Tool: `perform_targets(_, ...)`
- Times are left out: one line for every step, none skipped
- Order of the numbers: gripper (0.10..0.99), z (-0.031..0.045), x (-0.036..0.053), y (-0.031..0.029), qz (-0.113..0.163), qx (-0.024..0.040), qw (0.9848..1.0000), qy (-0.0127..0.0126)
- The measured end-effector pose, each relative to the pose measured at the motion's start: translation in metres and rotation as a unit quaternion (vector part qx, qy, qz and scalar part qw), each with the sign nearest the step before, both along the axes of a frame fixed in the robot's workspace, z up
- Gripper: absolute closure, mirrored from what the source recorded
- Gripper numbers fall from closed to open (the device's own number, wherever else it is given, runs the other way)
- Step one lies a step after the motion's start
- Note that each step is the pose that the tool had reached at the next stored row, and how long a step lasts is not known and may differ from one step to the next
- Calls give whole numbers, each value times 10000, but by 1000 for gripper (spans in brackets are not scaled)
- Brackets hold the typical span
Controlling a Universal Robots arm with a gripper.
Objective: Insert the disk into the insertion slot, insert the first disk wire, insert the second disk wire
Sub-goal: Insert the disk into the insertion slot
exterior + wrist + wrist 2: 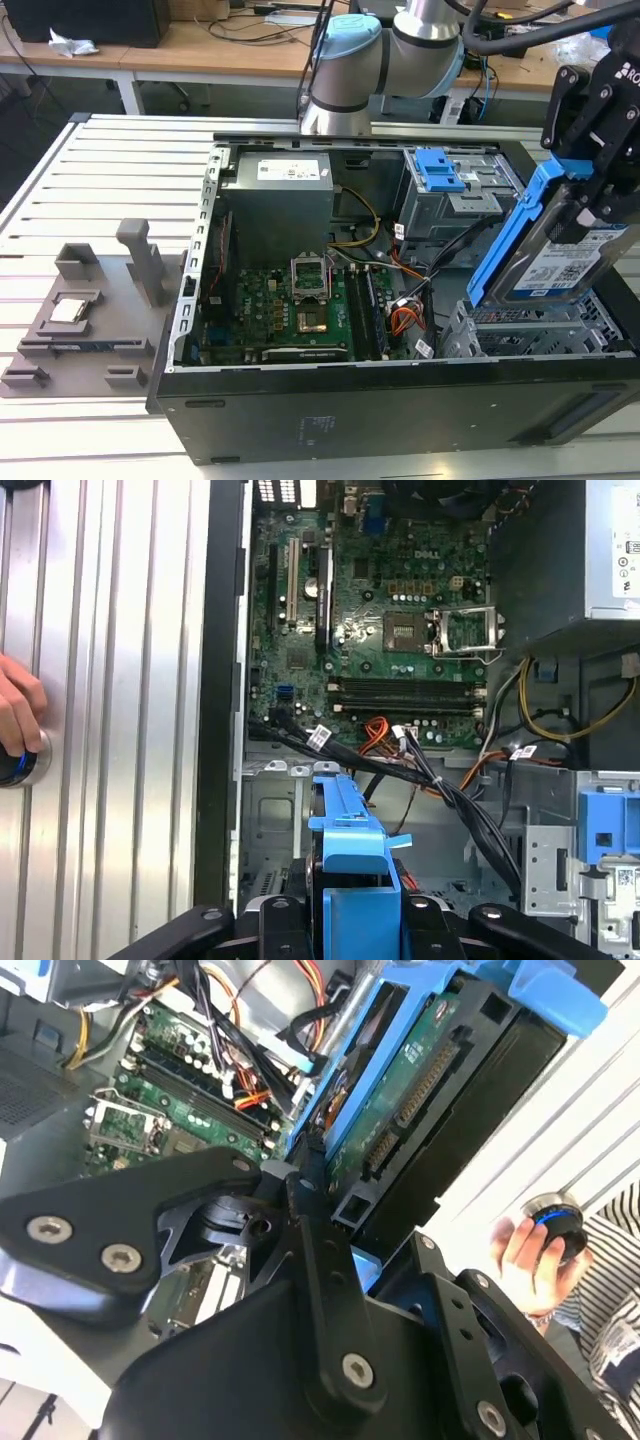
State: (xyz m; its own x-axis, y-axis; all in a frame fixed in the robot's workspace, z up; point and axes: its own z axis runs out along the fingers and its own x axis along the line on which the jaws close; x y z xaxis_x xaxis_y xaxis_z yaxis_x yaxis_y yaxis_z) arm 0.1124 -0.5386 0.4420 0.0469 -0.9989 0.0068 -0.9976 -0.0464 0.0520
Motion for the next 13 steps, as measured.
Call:
perform_targets(722, -11, 0, -32, 12, 1, 10000, 0)
perform_targets(722, -17, 0, -55, 13, 1, 10000, 0)
perform_targets(722, -28, 1, -90, 14, 0, 10000, 1)
perform_targets(722, -35, 1, -98, 13, 2, 10000, 1)
perform_targets(722, -42, 3, -99, 14, 2, 10000, 1)
perform_targets(722, -49, 3, -99, 13, 0, 10000, 2)
perform_targets(722, -55, 7, -100, 14, 3, 10000, 2)
perform_targets(722, -60, 13, -96, 14, 5, 10000, 2)
perform_targets(722, -62, 16, -81, 13, 5, 10000, 2)
perform_targets(722, -63, 17, -70, 13, 5, 10000, 2)
perform_targets(722, -68, 17, -59, 12, 6, 10000, 2)
perform_targets(722, -73, 18, -53, -17, 6, 10000, 2)
perform_targets(722, -79, 18, -50, -64, 7, 10000, 2)
